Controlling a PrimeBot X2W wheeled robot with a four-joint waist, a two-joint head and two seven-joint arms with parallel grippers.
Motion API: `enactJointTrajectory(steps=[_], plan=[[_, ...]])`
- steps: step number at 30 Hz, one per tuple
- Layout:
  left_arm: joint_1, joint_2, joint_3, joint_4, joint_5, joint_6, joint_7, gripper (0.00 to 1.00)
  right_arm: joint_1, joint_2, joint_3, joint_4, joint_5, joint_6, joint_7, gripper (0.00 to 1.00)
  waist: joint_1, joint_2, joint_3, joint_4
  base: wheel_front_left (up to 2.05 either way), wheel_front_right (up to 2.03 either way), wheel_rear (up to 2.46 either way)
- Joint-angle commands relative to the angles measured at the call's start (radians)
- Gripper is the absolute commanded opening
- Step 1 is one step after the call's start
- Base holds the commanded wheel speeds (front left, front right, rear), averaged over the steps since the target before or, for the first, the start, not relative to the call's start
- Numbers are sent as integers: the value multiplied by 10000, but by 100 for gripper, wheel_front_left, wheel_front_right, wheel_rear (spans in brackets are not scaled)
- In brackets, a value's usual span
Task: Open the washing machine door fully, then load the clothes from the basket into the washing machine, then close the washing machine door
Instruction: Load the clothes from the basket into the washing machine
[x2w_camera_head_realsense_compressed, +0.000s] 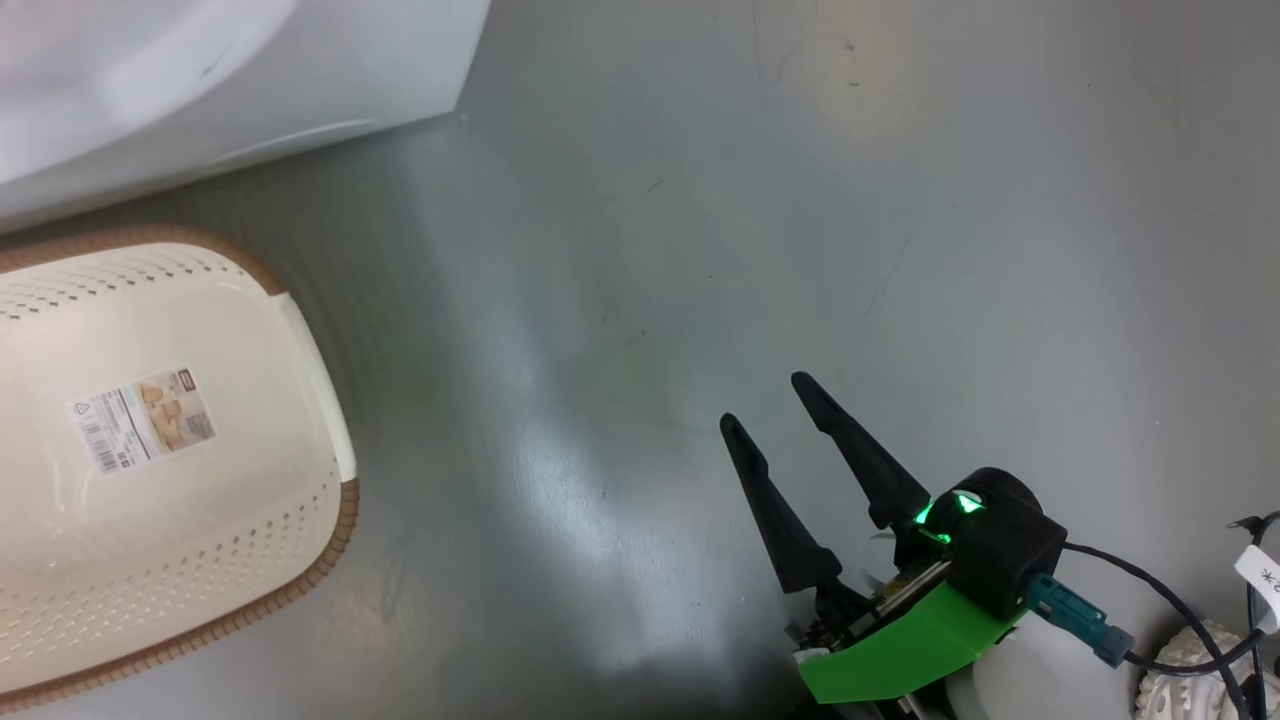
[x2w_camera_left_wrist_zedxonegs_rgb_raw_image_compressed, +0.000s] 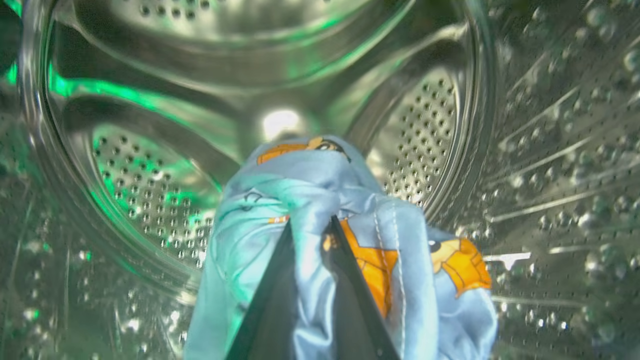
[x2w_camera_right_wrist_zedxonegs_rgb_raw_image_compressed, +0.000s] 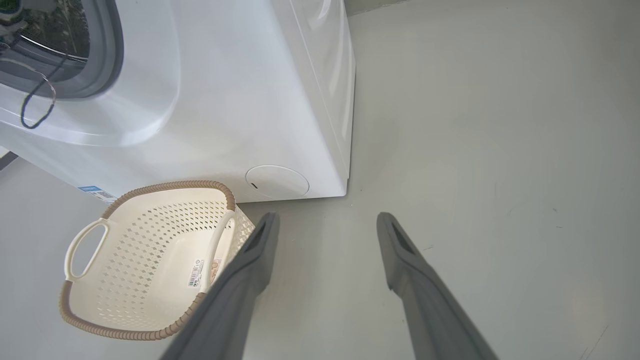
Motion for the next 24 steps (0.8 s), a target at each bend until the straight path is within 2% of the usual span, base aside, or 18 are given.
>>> enactJointTrajectory(steps=[1, 6, 7, 8, 9, 10, 11, 24], plan=[[155, 473, 123, 168, 36, -14, -34, 0, 185, 5, 291, -147, 79, 16, -48, 100, 0, 0, -25, 8, 0, 0, 0], [-165, 474, -430, 1343, -196, -36, 71, 0, 163, 5, 302, -84, 96, 16, -48, 100, 0, 0, -88, 18, 0, 0, 0], [-233, 439, -586, 1499, -337, -37, 100, 5, 169, 5, 282, -65, 92, 16, -48, 100, 0, 0, -125, 41, 0, 0, 0], [-280, 450, -717, 1578, -422, -38, 92, 33, 178, 5, 276, -48, 96, 16, -48, 100, 0, 0, -151, 52, 0, 0, 0], [-295, 435, -877, 1663, -556, -38, 142, 53, 179, 5, 277, -33, 99, 16, -48, 100, 0, 0, -174, 57, 0, 0, 0], [-321, 429, -1016, 1729, -695, -39, 170, 96, 179, 5, 267, -22, 107, 16, -48, 100, 0, 0, -196, 75, 0, 0, 0], [-361, 460, -1151, 1782, -778, -39, 165, 100, 170, 5, 261, -12, 117, 16, -48, 100, 0, 0, -212, 88, 0, 0, 0], [-353, 477, -2199, 2198, -1539, -41, 33, 100, -42, 5, 99, 58, 154, 16, -48, 100, 0, 0, -514, 284, 0, 0, 0]])
